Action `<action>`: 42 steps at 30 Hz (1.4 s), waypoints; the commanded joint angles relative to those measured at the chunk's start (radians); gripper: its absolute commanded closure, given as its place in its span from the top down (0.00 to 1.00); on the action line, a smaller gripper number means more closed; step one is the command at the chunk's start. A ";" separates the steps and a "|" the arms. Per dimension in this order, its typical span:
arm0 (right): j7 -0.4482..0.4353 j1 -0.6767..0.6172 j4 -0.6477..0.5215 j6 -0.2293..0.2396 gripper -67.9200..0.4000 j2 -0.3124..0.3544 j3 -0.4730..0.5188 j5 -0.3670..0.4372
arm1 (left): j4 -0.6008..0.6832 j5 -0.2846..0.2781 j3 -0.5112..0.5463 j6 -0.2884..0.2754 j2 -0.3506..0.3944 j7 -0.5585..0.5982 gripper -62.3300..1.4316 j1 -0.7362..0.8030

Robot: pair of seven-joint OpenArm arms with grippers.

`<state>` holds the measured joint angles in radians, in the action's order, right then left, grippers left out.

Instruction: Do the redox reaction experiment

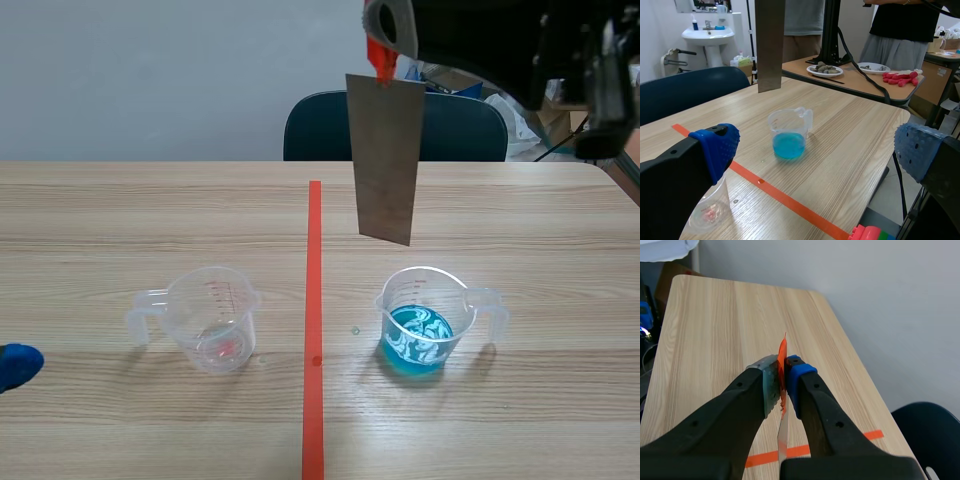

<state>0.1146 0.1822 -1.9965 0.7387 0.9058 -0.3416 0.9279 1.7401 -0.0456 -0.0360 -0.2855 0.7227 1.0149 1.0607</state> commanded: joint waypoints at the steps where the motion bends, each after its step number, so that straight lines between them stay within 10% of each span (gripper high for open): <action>1: -0.011 0.047 0.001 0.007 0.02 -0.014 -0.025 0.005 | 0.021 -0.010 -0.003 -0.001 -0.005 0.013 1.00 0.005; 21: 0.081 0.422 0.195 0.007 0.02 -0.330 -0.439 -0.009 | 0.021 -0.010 -0.003 -0.001 -0.005 0.013 1.00 0.005; 42: 0.090 0.522 0.361 -0.013 0.02 -0.563 -0.555 -0.069 | 0.021 -0.010 -0.003 -0.001 -0.005 0.013 1.00 0.005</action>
<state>0.2134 0.6750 -1.6367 0.7292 0.3477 -0.9100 0.8486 1.7401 -0.0456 -0.0360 -0.2852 0.7227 1.0149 1.0607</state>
